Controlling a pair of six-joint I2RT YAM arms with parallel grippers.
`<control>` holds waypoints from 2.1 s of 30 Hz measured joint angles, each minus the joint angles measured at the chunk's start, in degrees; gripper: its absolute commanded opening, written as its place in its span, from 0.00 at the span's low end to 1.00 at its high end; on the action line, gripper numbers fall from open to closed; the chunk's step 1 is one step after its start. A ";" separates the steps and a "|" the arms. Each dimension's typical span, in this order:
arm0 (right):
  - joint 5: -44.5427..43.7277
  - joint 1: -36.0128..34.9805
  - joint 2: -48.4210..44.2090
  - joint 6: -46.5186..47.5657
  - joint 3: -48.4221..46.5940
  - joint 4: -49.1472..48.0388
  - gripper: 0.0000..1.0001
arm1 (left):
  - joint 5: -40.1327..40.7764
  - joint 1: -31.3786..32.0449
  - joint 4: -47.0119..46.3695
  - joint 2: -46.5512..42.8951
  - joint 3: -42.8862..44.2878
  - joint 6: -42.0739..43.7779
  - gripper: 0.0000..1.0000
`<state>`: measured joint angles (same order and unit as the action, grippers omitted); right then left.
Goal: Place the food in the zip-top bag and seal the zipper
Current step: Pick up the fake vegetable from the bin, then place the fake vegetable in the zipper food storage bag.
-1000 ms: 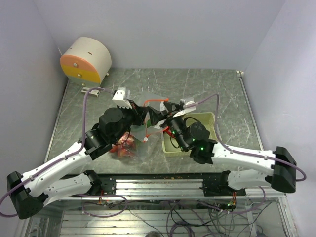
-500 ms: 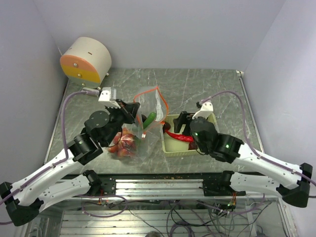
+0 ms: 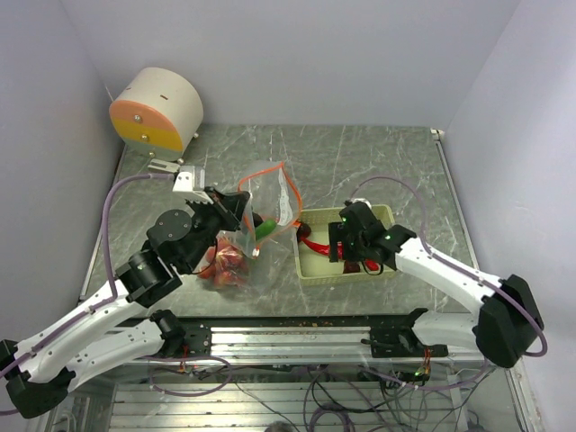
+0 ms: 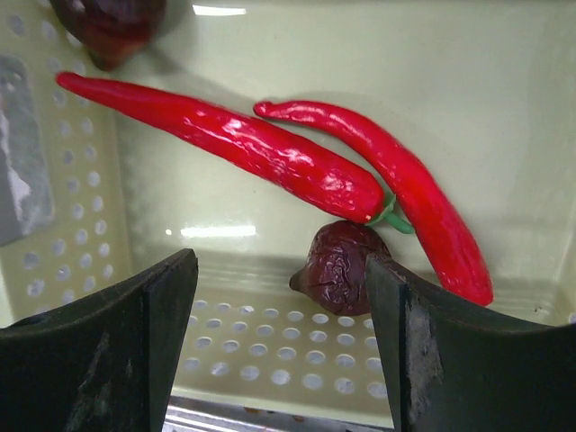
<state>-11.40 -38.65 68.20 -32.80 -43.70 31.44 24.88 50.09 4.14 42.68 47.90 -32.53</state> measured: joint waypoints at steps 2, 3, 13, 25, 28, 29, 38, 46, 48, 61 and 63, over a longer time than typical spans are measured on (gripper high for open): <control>1.62 0.52 2.03 1.25 0.02 0.11 0.75 | 0.00 0.00 0.00 -0.39 -0.35 0.00 0.07; 2.12 0.81 2.93 1.86 0.07 0.11 0.75 | 0.00 0.00 0.00 -0.61 -0.52 0.00 0.07; 2.03 1.84 11.82 6.05 0.46 -2.67 0.74 | 0.13 0.00 0.02 -1.60 -1.57 0.17 0.07; 2.93 1.86 13.60 7.78 1.75 -6.16 0.00 | 0.61 0.00 0.00 -1.64 -1.88 0.44 0.07; 2.16 1.86 10.88 7.43 1.75 -6.21 0.00 | 0.61 0.00 -0.04 -1.38 -1.88 0.42 0.07; 1.73 1.86 9.88 7.32 1.75 -6.21 0.00 | 0.63 0.00 -0.04 -1.22 -1.88 0.42 0.07; -1.46 1.92 0.52 5.73 0.63 -5.66 0.00 | 0.61 0.00 -0.04 -0.02 -1.90 0.39 0.07; 8.31 1.95 -13.33 6.27 -3.91 -9.88 0.00 | 0.50 0.00 -0.98 2.25 -1.90 0.35 0.07; 11.87 1.95 -16.31 6.21 -5.77 -12.98 0.00 | 0.39 0.00 -1.09 2.97 -1.92 0.28 0.07; 25.27 -1.68 -7.37 -0.39 -8.20 -41.07 0.00 | -2.29 0.00 -2.69 7.41 -2.43 -1.18 0.07; 23.28 -4.90 -4.70 0.02 -8.55 -43.15 0.01 | -2.51 0.00 -2.69 7.72 -2.43 -1.18 0.07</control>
<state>11.88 -43.55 63.51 -32.77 -52.25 -11.70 22.37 50.09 1.45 50.39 45.47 -33.71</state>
